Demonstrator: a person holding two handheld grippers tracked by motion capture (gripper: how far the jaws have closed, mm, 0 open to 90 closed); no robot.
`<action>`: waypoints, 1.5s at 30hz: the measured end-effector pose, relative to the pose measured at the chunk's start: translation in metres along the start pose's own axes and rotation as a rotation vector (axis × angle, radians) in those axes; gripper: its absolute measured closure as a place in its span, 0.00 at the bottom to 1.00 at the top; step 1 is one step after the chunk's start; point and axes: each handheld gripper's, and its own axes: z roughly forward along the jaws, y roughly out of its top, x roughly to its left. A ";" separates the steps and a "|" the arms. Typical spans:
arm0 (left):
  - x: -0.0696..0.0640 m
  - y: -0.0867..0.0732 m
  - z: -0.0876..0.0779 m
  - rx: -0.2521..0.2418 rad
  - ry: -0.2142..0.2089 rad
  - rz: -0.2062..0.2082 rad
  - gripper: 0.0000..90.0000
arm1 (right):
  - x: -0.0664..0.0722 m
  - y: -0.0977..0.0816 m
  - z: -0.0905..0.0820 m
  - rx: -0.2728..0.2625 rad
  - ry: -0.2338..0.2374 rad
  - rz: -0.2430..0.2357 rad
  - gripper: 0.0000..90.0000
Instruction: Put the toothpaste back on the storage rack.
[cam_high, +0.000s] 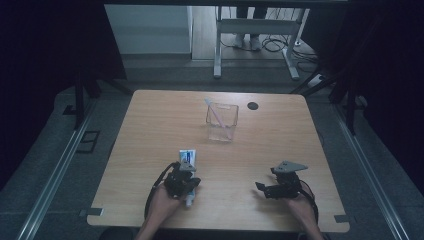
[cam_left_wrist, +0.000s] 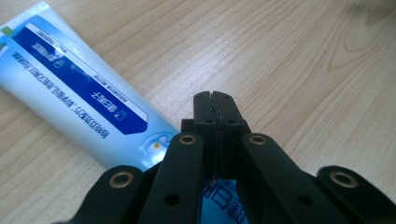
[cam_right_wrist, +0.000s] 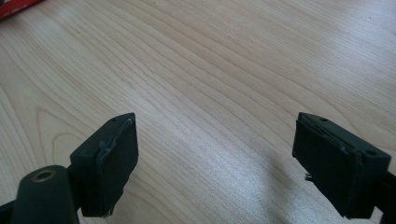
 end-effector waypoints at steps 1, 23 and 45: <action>0.000 0.000 -0.001 0.006 0.002 0.001 0.99 | 0.000 0.000 0.000 0.000 0.000 0.000 0.16; 0.016 -0.013 -0.018 0.050 0.023 -0.003 0.99 | -0.001 0.001 -0.002 -0.008 -0.008 0.002 0.16; 0.036 0.012 -0.038 0.171 0.100 -0.024 0.55 | -0.002 -0.001 -0.001 0.007 0.003 0.000 0.16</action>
